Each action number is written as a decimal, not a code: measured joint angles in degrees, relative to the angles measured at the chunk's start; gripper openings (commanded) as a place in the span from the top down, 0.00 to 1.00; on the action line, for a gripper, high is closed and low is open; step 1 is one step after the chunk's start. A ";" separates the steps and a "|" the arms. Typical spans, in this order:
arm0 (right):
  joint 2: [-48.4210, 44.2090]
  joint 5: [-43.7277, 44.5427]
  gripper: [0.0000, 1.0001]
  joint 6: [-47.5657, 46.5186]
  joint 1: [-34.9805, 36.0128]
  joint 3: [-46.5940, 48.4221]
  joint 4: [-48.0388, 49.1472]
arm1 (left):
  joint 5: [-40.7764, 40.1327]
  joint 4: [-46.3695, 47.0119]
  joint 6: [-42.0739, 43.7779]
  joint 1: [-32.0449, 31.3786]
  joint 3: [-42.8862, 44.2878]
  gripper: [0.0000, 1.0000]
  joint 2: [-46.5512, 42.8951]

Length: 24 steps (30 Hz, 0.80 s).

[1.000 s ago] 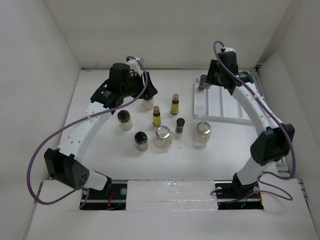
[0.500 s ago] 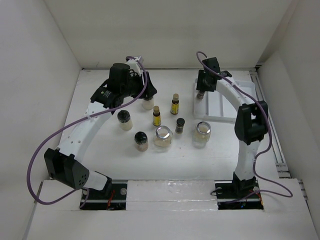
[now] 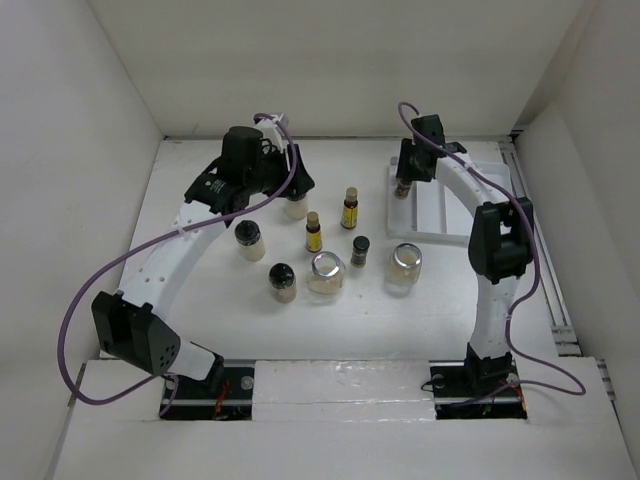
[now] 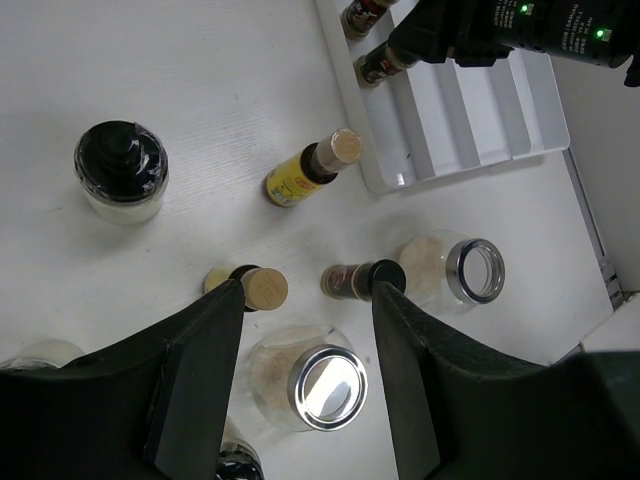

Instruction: Organize the condiment bottles

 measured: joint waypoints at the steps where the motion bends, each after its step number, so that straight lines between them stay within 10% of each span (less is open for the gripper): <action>1: 0.07 -0.17 0.52 -0.07 0.00 0.17 -0.02 | 0.02 0.00 0.00 0.00 0.00 0.50 0.07; 10: 0.17 -1.62 0.15 -0.17 -0.02 1.86 -1.22 | 0.00 0.00 0.00 0.00 0.04 0.50 0.52; 15: -0.28 -0.94 0.14 -0.81 0.00 2.71 -2.25 | -0.22 -0.20 0.02 0.00 0.61 0.50 0.57; 19: -6.38 0.52 0.27 -3.13 0.83 -2.32 -2.10 | -0.42 -0.35 0.04 0.00 1.49 0.50 0.57; 21: -13.11 1.18 0.61 -4.46 2.60 -7.65 -2.36 | -0.74 -0.46 0.04 0.00 2.01 0.50 0.57; 24: -24.68 1.03 0.59 -5.38 8.31 -16.26 -0.92 | -1.73 -0.57 0.17 0.00 2.82 0.50 0.57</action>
